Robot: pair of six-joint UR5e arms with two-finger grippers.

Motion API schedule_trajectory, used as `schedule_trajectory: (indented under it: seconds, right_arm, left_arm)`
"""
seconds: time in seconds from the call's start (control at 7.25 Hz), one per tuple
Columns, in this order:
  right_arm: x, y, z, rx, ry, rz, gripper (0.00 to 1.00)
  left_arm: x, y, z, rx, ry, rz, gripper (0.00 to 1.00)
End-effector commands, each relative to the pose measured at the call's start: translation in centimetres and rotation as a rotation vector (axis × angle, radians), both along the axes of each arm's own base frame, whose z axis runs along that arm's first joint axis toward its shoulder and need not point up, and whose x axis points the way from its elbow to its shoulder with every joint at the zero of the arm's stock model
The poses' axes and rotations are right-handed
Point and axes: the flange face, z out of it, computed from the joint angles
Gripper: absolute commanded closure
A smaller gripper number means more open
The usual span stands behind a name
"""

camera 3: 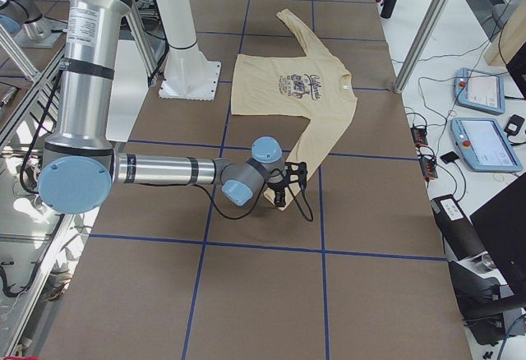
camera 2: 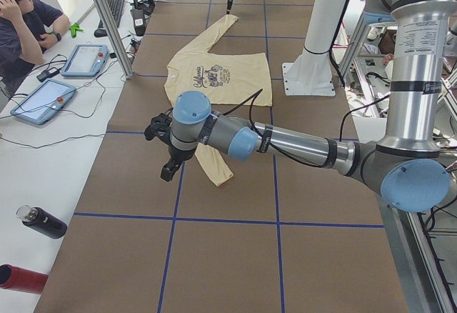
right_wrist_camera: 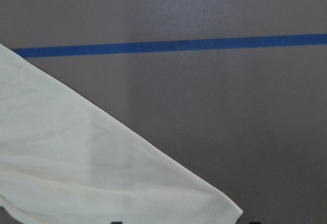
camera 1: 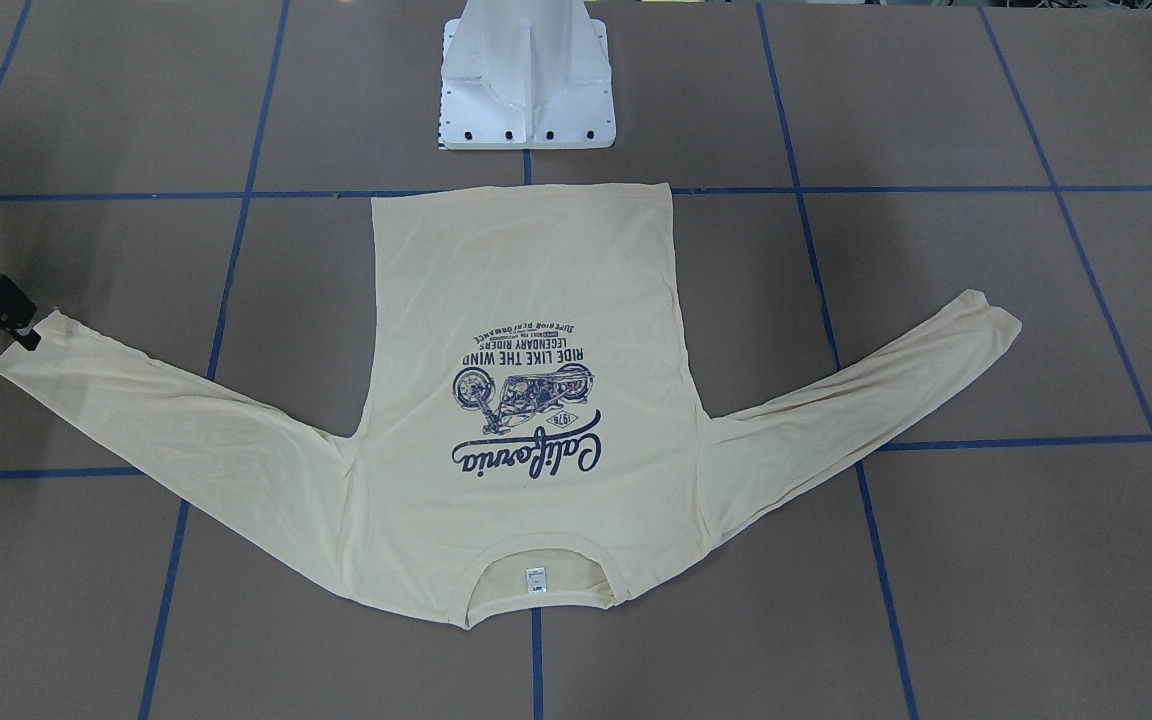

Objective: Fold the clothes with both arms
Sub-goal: 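Lower the right gripper and grasp the sleeve cuff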

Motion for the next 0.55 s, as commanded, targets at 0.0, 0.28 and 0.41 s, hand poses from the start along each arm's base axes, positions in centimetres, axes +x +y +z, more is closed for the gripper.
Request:
schedule_trajectory:
  seconds: [0.0,0.28,0.41]
  right_arm:
    - [-0.1,-0.4,1.4,0.0,0.015,0.01,0.41]
    - [0.0,-0.3,2.5,-0.008,0.031,0.014,0.42]
    - [0.0,-0.3,2.7,-0.01,0.034,0.015,0.43]
  left_arm:
    - [0.0,0.0,0.0,-0.001,0.001,0.001,0.0]
    - [0.0,0.0,0.0,-0.001,0.001,0.001,0.0]
    - [0.0,0.0,0.0,-0.001,0.001,0.001,0.0]
